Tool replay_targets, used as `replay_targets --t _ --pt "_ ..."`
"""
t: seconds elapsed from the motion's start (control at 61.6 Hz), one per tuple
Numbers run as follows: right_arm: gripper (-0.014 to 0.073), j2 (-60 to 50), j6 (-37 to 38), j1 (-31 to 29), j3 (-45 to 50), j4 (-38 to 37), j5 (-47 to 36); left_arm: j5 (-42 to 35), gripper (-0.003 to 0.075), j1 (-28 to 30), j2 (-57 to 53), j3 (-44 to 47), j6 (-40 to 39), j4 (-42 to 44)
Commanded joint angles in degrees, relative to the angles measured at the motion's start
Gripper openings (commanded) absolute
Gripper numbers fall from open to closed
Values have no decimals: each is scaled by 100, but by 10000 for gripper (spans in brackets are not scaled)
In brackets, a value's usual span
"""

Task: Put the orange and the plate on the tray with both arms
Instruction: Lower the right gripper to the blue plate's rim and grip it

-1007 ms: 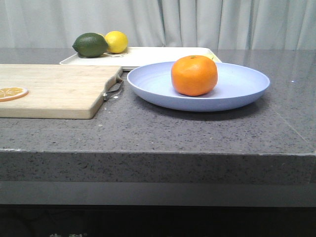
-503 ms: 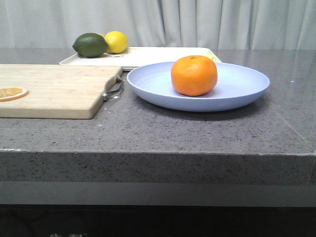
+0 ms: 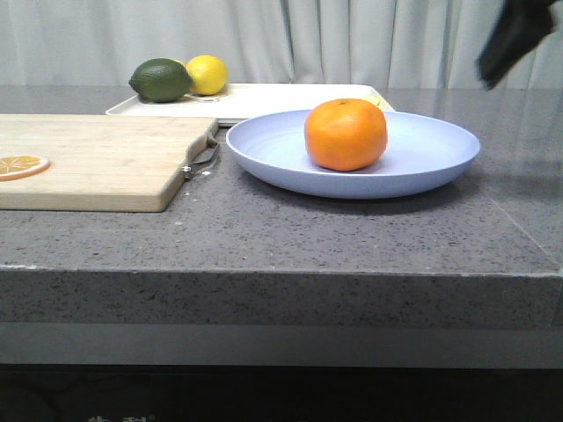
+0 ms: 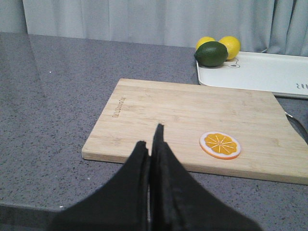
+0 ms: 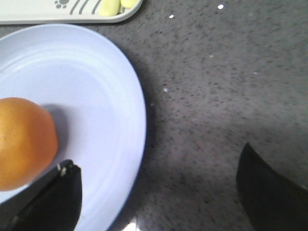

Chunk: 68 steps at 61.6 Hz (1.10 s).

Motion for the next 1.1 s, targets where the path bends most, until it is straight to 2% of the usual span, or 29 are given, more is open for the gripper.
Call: replay_targets --t 0.0,0.097,0.162,0.552,0.666,0.909,1.088 --pt "654 477 -47 50 -657 96 4 -487 -17 7 86 -140 8 -13" --pt "647 995 -47 50 -1014 126 123 -487 -17 7 86 -140 8 -13" --pt "601 1192 -47 50 -1193 163 171 -487 -17 7 86 -140 8 -13" --pt "58 1391 -47 50 -1327 206 139 -510 -17 7 86 -140 8 -13" --pt "-40 1391 -47 50 -1327 243 139 -524 -17 7 86 -140 8 -13" --pt "-60 1403 -47 50 -1393 472 330 -524 -17 7 86 -140 8 -13" --pt "-60 1487 -47 38 -1913 715 843 -524 -17 7 86 -140 8 -13"
